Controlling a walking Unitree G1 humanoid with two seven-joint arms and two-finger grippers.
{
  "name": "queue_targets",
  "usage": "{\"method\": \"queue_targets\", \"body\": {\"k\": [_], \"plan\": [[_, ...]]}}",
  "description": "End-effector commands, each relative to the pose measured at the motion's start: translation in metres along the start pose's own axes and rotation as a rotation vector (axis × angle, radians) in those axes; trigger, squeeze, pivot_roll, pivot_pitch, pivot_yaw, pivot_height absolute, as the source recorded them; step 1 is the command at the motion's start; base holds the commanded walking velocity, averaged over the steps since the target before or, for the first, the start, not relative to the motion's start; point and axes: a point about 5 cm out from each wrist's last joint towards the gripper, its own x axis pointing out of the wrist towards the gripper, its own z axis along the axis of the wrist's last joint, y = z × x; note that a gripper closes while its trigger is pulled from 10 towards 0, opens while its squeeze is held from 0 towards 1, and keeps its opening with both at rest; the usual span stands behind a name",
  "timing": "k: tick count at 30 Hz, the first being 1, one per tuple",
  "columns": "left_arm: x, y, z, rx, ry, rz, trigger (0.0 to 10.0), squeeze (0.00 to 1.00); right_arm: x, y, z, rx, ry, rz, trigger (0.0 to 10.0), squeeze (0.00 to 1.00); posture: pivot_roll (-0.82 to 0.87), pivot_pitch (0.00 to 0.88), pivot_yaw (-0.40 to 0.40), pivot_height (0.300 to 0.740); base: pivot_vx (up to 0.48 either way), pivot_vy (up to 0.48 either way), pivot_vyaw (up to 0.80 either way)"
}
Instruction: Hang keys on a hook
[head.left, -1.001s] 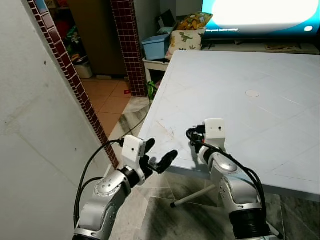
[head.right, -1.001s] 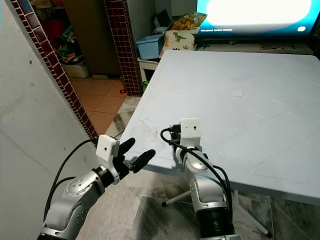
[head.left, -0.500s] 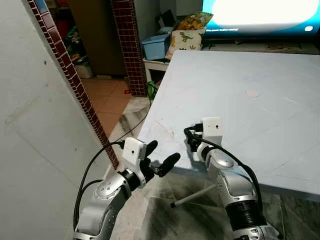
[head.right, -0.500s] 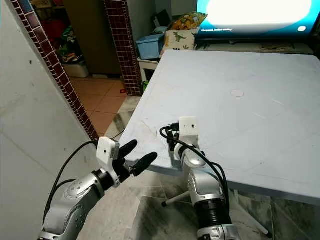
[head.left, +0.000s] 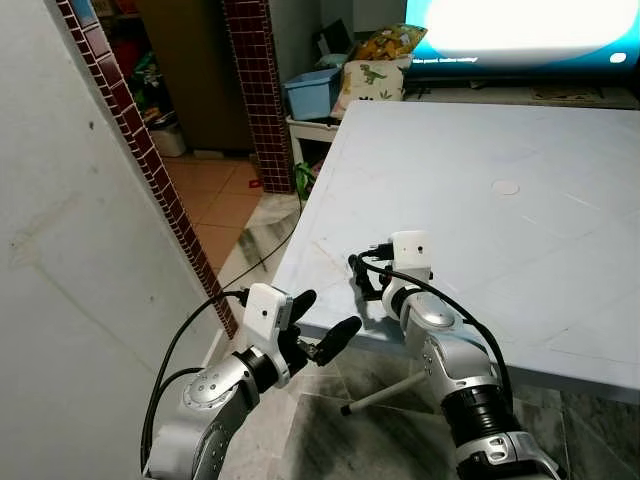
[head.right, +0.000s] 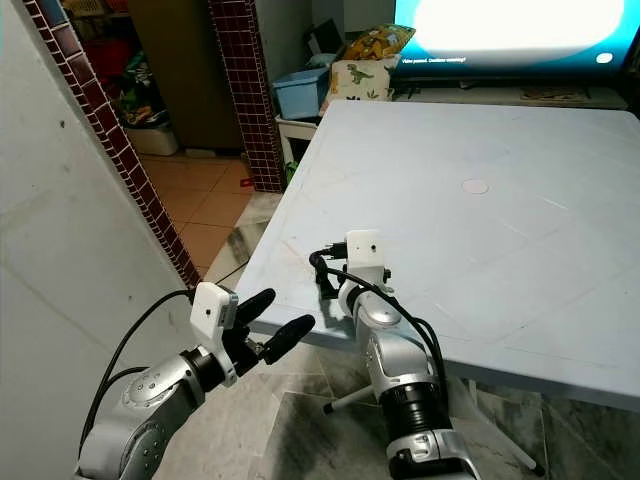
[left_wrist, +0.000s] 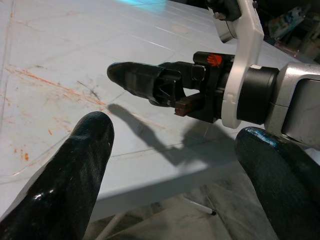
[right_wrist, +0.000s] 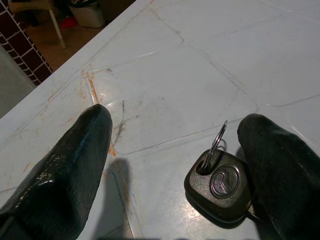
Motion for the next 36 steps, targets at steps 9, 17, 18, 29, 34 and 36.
{"method": "queue_targets", "body": {"k": [9, 17, 18, 29, 34, 36], "plan": [[-0.0026, -0.0001, 0.0028, 0.007, 0.002, -0.005, 10.0, 0.00, 0.0024, 0.0062, 0.0022, 0.013, -0.001, 0.003, 0.0, 0.00, -0.03, 0.000, 0.103, 0.740, 0.000, 0.000, 0.00], [-0.0002, -0.0008, 0.0033, 0.007, 0.004, -0.016, 10.0, 0.00, 0.0020, 0.0099, 0.0028, 0.042, 0.002, -0.015, 0.0, 0.00, -0.04, 0.000, 0.105, 0.740, 0.000, 0.000, 0.00], [0.0000, -0.0007, 0.0033, 0.007, 0.004, -0.017, 10.0, 0.00, 0.0020, 0.0103, 0.0025, 0.046, 0.004, -0.016, 0.0, 0.00, -0.04, 0.000, 0.105, 0.740, 0.000, 0.000, 0.00], [0.0013, -0.0011, 0.0037, 0.009, 0.003, -0.021, 10.0, 0.00, 0.0020, 0.0100, 0.0029, 0.050, 0.007, -0.024, 0.0, 0.00, -0.04, 0.000, 0.102, 0.740, 0.000, 0.000, 0.00], [0.0019, -0.0005, 0.0034, 0.010, 0.003, -0.022, 10.0, 0.00, 0.0024, 0.0087, 0.0031, 0.040, 0.006, -0.032, 0.0, 0.00, -0.04, 0.000, 0.102, 0.740, 0.000, 0.000, 0.00], [0.0019, -0.0005, 0.0034, 0.010, 0.003, -0.022, 10.0, 0.00, 0.0023, 0.0085, 0.0030, 0.035, 0.006, -0.033, 0.0, 0.00, -0.04, 0.000, 0.102, 0.740, 0.000, 0.000, 0.00]]}}
